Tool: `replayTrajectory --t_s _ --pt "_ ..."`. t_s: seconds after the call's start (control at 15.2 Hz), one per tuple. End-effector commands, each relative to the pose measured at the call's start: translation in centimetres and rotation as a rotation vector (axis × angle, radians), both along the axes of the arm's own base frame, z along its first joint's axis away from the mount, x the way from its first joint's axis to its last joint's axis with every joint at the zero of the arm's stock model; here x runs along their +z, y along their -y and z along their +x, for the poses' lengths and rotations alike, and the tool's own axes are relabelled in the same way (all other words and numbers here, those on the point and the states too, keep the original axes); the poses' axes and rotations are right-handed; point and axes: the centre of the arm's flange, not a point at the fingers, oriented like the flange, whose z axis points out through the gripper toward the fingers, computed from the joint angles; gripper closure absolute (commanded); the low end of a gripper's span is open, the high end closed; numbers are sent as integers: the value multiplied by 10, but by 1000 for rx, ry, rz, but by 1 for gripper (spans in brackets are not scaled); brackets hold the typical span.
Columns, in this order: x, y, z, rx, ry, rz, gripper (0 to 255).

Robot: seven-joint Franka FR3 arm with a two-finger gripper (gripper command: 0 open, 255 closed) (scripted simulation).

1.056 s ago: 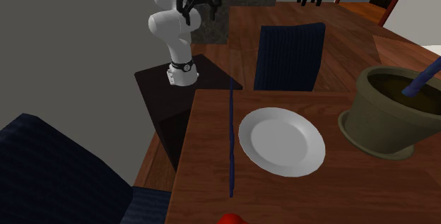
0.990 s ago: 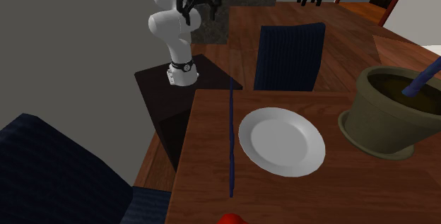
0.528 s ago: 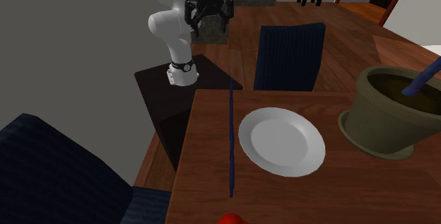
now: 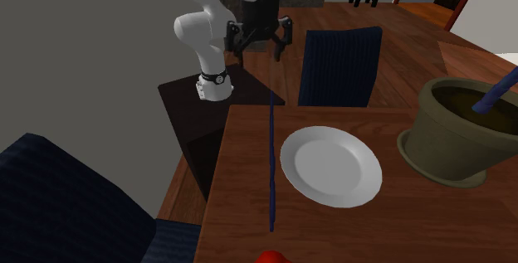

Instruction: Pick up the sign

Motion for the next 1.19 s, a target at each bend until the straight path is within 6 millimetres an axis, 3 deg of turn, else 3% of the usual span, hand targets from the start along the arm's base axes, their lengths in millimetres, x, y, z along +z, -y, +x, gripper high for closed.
replayTrajectory --t_s 0.0,0.92,0.99,1.12 --pt "-6 9 24 -37 -3 -1 0" --pt "-47 94 185 -290 -23 -8 0" --pt "-50 101 194 -306 -24 -9 0" --pt "-60 101 194 -306 -24 -9 0"
